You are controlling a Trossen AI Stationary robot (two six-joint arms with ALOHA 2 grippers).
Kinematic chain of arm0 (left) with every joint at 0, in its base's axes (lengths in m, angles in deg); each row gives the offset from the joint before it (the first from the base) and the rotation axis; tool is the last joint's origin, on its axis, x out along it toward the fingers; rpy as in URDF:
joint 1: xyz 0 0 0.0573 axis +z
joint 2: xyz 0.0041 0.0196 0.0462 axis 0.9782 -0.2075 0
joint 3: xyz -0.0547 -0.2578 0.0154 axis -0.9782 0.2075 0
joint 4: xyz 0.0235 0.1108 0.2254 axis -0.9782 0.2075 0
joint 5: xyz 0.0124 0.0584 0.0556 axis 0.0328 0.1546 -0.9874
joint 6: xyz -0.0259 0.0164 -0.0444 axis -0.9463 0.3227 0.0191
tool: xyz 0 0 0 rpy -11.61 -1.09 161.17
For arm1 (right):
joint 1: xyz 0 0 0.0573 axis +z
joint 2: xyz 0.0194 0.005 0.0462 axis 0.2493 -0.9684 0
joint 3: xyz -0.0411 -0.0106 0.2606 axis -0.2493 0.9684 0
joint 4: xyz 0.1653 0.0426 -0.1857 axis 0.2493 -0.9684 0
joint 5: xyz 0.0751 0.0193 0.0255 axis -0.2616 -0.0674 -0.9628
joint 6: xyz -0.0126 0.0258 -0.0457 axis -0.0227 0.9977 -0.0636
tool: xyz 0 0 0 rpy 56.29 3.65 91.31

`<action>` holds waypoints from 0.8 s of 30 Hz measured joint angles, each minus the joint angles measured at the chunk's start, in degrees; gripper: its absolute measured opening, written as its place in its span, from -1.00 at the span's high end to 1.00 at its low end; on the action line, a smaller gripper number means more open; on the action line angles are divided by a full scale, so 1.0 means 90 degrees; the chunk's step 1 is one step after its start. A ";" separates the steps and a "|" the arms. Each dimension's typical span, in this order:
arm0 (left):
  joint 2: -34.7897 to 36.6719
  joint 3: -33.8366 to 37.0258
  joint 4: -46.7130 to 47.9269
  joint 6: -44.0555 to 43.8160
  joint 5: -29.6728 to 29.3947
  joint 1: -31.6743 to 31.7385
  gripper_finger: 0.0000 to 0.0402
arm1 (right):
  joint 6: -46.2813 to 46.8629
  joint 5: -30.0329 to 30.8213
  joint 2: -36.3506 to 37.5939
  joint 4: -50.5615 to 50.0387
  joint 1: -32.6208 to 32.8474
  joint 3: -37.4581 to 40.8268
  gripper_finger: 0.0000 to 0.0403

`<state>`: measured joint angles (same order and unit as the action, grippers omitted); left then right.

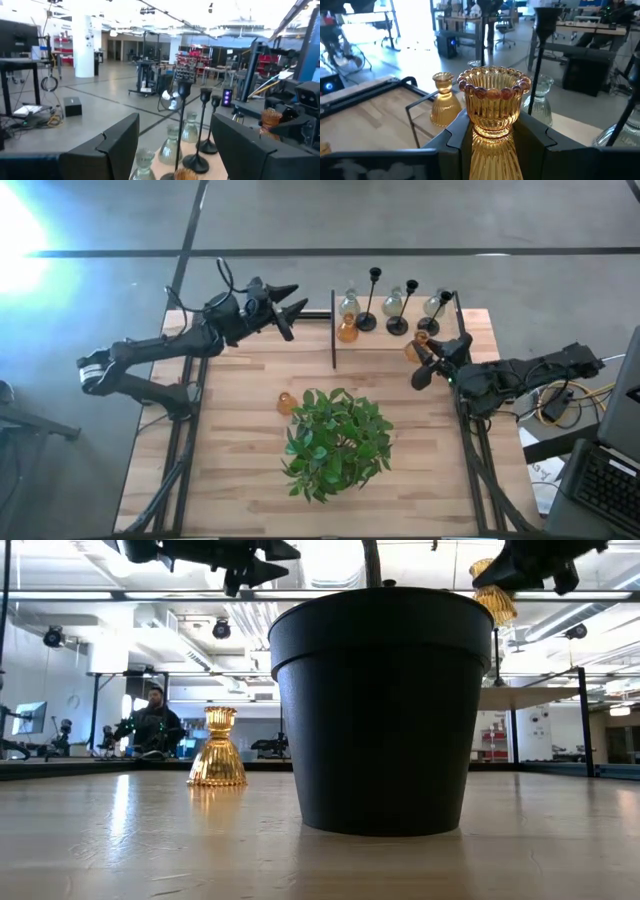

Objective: Pick & Place candle stick holders
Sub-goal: Put the bottom yellow glass candle holder on the shelf

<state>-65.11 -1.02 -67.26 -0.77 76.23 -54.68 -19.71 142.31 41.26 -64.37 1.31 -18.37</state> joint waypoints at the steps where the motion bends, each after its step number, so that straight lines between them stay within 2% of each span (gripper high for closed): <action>1: 0.0000 0.0024 0.0003 -0.0002 -0.0023 0.0004 -0.24 | -0.0089 -0.0002 0.0092 0.0210 -0.0049 0.0154 0.49; 9: 0.0000 0.0077 -0.0021 0.0186 -0.0148 0.0007 -0.24 | -0.0992 -0.0249 0.0562 0.1631 -0.0459 0.1025 0.49; 14: 0.0000 0.0077 -0.0022 0.0269 -0.0443 0.0022 -0.24 | -0.1066 -0.0766 0.0622 0.1916 -0.0824 0.1330 0.49; 24: -0.0002 0.0077 -0.0022 0.0272 -0.0481 0.0030 -0.24 | -0.1338 -0.1581 0.0618 0.2338 -0.1647 0.1649 0.49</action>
<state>-65.14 -0.32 -67.47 1.68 71.90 -54.41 -31.74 128.08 46.82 -43.33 -13.51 -3.53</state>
